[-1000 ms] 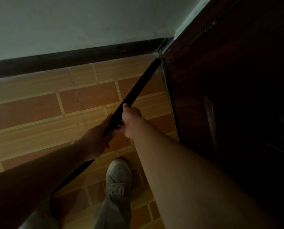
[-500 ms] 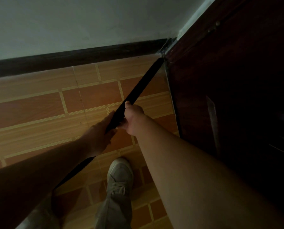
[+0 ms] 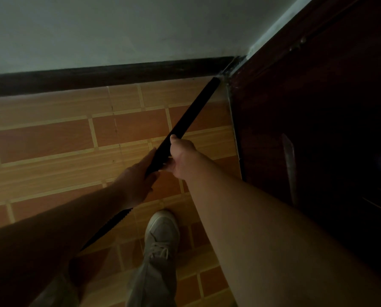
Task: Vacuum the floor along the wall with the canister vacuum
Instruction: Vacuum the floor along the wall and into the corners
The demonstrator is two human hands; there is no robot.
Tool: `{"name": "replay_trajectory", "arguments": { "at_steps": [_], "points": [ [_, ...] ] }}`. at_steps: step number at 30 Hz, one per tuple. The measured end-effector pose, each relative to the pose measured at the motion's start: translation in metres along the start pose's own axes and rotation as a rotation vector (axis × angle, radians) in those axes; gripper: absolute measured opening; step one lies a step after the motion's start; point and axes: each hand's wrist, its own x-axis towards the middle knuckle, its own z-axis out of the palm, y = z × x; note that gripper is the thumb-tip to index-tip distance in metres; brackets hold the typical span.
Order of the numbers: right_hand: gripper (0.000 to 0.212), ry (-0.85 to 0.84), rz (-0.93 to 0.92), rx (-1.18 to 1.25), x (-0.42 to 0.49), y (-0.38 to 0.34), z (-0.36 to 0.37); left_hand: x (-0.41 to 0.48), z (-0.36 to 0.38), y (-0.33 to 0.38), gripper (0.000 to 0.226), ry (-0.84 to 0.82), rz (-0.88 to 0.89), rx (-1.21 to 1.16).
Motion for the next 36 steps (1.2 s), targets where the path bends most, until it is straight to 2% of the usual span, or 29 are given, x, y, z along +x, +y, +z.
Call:
{"name": "replay_trajectory", "arguments": {
  "at_steps": [5, 13, 21, 36],
  "points": [
    [0.043, -0.003, 0.030, -0.042, -0.004, 0.016, 0.006, -0.017, 0.007, -0.012, 0.069, 0.002, -0.045, -0.075],
    [0.043, 0.023, 0.011, -0.062, -0.010, 0.023, 0.025, -0.031, -0.002, -0.026, 0.068, 0.021, -0.024, -0.071],
    [0.042, 0.016, 0.010, -0.150, -0.026, 0.044, 0.059, -0.058, -0.009, -0.059, 0.071, 0.017, -0.061, -0.196],
    [0.039, 0.005, 0.007, -0.322, -0.058, 0.088, 0.131, -0.113, -0.033, -0.119, 0.071, 0.091, -0.091, -0.247]
  ]
}}
